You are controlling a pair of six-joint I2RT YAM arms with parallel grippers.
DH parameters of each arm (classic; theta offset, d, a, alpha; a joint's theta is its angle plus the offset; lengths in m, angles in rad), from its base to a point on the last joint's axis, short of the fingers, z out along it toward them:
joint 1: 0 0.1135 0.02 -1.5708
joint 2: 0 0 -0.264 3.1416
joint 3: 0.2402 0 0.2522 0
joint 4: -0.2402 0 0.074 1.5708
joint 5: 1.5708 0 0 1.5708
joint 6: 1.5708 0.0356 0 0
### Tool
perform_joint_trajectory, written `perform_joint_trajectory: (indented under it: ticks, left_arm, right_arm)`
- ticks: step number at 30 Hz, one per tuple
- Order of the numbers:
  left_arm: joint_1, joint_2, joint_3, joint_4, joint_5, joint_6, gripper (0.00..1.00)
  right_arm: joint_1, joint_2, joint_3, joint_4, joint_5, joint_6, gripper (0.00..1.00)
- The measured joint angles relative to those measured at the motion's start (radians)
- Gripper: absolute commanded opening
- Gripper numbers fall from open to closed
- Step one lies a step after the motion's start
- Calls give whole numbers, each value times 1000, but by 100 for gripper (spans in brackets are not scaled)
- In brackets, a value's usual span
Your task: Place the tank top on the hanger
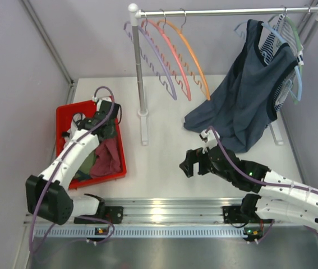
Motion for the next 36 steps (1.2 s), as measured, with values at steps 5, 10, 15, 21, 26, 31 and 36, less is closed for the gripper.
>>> perform_joint_trajectory:
  ticks: [5, 10, 15, 21, 26, 31, 36]
  left_arm:
    - [-13, -104, 265, -84, 119, 35, 0]
    - [-19, -179, 474, -132, 243, 60, 0]
    - [-23, -171, 655, -173, 374, 69, 0]
    - [-26, -136, 829, -187, 546, 63, 0]
    - [-65, -136, 830, -182, 640, 35, 0]
    - [-274, -143, 733, -140, 581, 0, 0]
    - [-525, -141, 610, -73, 453, -62, 0]
  right_arm:
    - [0, 0, 0, 0, 1, -2, 100]
    - [0, 0, 2, 1, 6, -9, 100]
    - [0, -16, 14, 6, 21, -19, 100]
    - [0, -61, 37, 30, 58, -28, 100]
    - [0, -85, 41, 39, 71, -27, 100]
    - [0, -125, 38, 52, 77, -10, 100]
    - [0, -188, 12, 44, 91, 17, 100]
